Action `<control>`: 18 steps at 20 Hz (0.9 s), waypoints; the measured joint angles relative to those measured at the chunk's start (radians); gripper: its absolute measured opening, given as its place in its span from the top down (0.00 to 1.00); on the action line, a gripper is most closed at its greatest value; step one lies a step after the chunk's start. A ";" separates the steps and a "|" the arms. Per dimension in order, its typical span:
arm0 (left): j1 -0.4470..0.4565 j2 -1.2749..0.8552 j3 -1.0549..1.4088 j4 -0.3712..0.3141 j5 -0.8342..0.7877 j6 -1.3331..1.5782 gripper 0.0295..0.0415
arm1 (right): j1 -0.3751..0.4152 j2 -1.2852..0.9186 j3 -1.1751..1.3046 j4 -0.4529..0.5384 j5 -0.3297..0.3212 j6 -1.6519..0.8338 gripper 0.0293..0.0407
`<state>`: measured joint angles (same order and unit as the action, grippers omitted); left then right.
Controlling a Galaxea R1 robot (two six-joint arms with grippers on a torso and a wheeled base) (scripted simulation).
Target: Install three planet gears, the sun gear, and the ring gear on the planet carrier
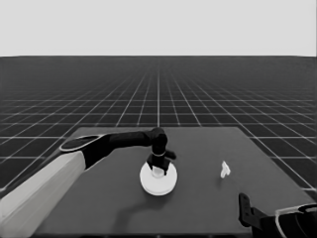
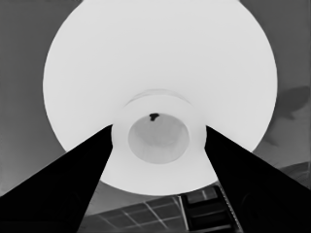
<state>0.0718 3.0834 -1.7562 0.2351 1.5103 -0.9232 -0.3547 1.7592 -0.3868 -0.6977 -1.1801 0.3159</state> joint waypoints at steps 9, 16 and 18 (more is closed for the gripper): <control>0.000 0.000 0.000 0.000 0.000 0.079 0.56 | 0.000 0.000 0.000 0.000 0.000 0.000 0.19; 0.004 -0.001 -0.001 0.001 0.000 0.116 0.26 | 0.000 0.000 0.000 0.000 0.000 0.000 0.19; 0.006 -0.001 -0.001 0.001 0.001 0.117 0.26 | 0.000 0.000 0.000 0.000 0.000 0.000 0.19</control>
<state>0.0782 3.0820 -1.7576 0.2360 1.5109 -0.8062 -0.3547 1.7592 -0.3868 -0.6977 -1.1801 0.3159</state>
